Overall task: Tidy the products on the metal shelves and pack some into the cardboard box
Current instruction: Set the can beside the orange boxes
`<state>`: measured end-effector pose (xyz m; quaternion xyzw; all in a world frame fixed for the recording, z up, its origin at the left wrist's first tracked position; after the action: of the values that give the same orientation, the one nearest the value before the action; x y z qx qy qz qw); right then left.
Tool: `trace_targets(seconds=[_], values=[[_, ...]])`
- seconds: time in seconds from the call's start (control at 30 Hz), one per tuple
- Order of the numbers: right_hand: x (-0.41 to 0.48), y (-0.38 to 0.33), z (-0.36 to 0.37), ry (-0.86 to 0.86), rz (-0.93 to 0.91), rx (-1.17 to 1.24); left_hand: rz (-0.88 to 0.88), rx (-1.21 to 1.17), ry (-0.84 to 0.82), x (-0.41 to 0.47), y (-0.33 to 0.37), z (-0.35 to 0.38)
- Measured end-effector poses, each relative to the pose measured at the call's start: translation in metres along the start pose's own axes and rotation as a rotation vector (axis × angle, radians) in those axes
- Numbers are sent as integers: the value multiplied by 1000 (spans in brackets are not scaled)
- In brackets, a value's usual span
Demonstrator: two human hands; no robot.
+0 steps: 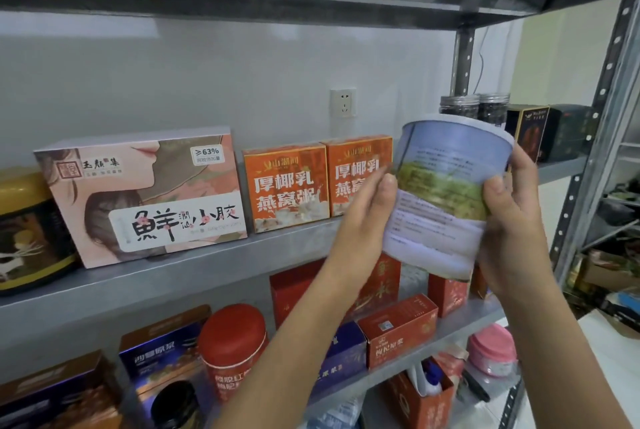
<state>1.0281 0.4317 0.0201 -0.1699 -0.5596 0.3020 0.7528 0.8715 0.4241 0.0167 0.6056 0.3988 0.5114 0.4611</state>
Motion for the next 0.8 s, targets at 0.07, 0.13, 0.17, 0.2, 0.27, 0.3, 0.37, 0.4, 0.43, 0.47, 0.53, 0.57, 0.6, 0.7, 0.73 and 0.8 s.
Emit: trace_targets(seconds=[0.07,0.13,0.17,0.2,0.27,0.3,0.37,0.4,0.43,0.47,0.53,0.57,0.6,0.7,0.73,0.8], values=[[-3,1,5,-47,71,-43,-147,-203,-42,-6,-11,9],[-6,1,6,-105,190,-46,-220,-249,-24,-14,-13,15],[-7,1,5,-116,253,-25,-257,-251,-11,-17,-13,17],[-9,1,4,-123,294,1,-286,-237,-10,-19,-12,18],[-16,0,0,-116,329,45,-323,-232,-58,-23,-13,17],[-20,-1,-1,-99,338,80,-339,-259,-87,-26,-14,16],[-28,-3,-4,-61,369,152,-356,-322,-111,-34,-15,16],[-32,-3,-6,-45,400,189,-361,-348,-118,-36,-15,16],[-35,-3,-8,-33,430,216,-369,-366,-127,-37,-17,18],[-38,-3,-9,-27,453,235,-383,-394,-134,-37,-21,21],[-44,-2,-8,-12,484,269,-427,-475,-136,-37,-26,27],[-47,-1,-8,5,502,283,-454,-520,-134,-37,-28,30],[-49,-1,-7,17,521,289,-479,-561,-144,-38,-31,32],[-54,-2,-11,87,608,268,-552,-672,-222,-45,-38,37],[-55,-4,-12,99,645,264,-580,-704,-237,-47,-39,38],[-57,-6,-15,111,702,273,-652,-770,-270,-51,-39,41]])
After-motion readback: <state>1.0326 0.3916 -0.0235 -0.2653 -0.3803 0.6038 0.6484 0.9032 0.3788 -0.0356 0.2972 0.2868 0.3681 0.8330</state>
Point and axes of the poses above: each hand's wrist, its own x-axis towards the middle knuckle, its own z-axis out of the palm, y = z × x, the point moved 2 cm from there along x, towards the middle knuckle, and after that the axes turned 9 degrees about -z, right-handed, at the moved point
